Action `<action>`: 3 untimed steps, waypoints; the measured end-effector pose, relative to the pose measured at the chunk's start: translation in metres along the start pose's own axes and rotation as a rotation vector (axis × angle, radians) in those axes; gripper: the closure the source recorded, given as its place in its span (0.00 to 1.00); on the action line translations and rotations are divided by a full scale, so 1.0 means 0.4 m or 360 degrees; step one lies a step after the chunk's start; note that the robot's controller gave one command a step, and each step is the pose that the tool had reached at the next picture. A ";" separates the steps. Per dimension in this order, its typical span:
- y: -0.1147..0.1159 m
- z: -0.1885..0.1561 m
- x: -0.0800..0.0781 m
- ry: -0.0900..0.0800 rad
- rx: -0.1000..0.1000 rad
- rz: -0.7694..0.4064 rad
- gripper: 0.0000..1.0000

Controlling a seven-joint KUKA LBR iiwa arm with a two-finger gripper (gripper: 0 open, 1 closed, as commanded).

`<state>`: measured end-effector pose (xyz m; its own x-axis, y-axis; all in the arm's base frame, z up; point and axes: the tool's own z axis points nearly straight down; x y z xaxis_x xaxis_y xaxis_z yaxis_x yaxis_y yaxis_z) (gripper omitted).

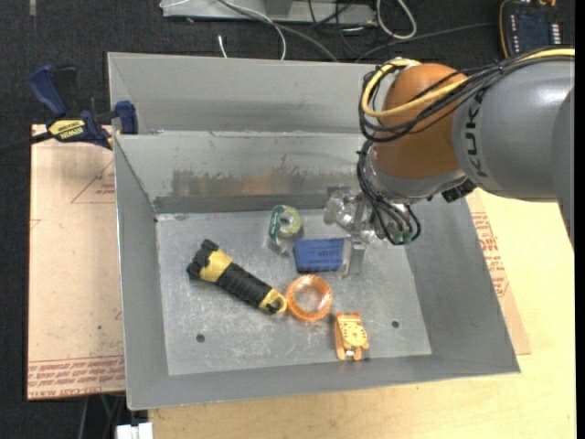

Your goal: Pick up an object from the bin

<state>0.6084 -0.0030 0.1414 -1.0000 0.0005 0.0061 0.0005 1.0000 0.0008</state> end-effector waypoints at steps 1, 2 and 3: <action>0.000 -0.012 -0.004 -0.0012 0.0000 0.0000 0.00; 0.054 0.178 -0.013 -0.0012 -0.0003 0.0086 0.00; 0.054 0.178 -0.013 -0.0018 -0.0002 0.0084 0.00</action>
Offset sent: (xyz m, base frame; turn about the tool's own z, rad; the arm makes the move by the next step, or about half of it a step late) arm 0.0041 0.0207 -0.0714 0.0558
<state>0.6131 0.0186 0.0700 -0.9986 0.0530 -0.0054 0.0530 0.9986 0.0019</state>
